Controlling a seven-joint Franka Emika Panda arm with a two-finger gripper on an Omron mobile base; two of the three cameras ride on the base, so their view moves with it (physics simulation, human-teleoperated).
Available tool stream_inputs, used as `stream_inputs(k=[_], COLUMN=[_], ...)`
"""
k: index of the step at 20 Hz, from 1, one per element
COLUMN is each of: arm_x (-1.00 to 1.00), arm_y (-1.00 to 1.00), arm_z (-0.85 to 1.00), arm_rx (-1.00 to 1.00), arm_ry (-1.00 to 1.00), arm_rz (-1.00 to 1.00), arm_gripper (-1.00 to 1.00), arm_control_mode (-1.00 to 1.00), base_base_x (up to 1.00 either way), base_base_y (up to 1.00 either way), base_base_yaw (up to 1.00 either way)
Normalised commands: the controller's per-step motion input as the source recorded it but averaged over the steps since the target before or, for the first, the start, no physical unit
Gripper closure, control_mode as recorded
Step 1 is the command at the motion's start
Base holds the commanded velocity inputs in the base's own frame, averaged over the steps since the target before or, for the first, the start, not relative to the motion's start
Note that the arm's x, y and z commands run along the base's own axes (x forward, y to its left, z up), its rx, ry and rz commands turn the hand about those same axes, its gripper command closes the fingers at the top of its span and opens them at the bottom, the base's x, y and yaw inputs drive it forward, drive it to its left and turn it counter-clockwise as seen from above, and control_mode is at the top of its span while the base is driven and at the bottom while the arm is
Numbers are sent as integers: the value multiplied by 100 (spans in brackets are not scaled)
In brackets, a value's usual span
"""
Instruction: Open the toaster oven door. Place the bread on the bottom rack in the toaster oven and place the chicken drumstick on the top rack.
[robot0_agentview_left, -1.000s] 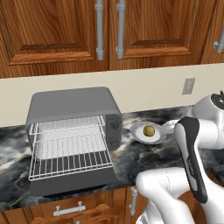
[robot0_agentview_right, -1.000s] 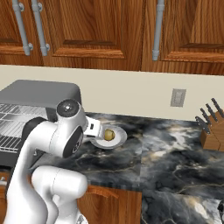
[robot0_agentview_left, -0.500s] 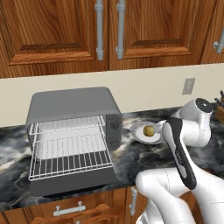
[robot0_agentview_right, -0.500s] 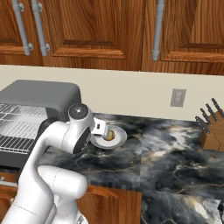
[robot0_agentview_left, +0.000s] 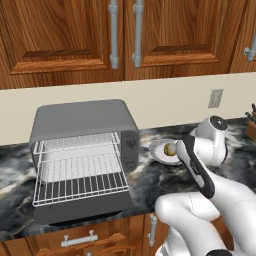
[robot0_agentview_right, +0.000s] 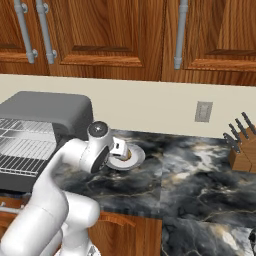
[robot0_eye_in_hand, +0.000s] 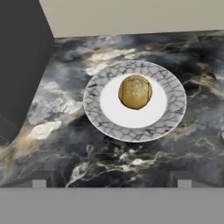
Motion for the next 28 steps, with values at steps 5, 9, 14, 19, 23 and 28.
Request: stream_inputs(k=[5, 9, 14, 19, 23, 28], arm_x=[51, 48, 43, 22, 23, 20], arm_y=[-12, -11, -5, 0, -2, -3], arm_z=[-26, -19, -18, -29, -25, -18], arm_rx=[0, 0, 0, 0, 0, 0], arm_ry=[10, 8, 6, 8, 2, 0], arm_rz=[0, 0, 0, 0, 0, 0], arm_gripper=[-100, -100, -100, -100, -100, -100], arm_control_mode=[-100, -100, -100, -100, -100, -100], base_base_x=[0, 0, 0, 0, 0, 0], base_base_y=[0, 0, 0, 0, 0, 0], base_base_yaw=[0, 0, 0, 0, 0, 0])
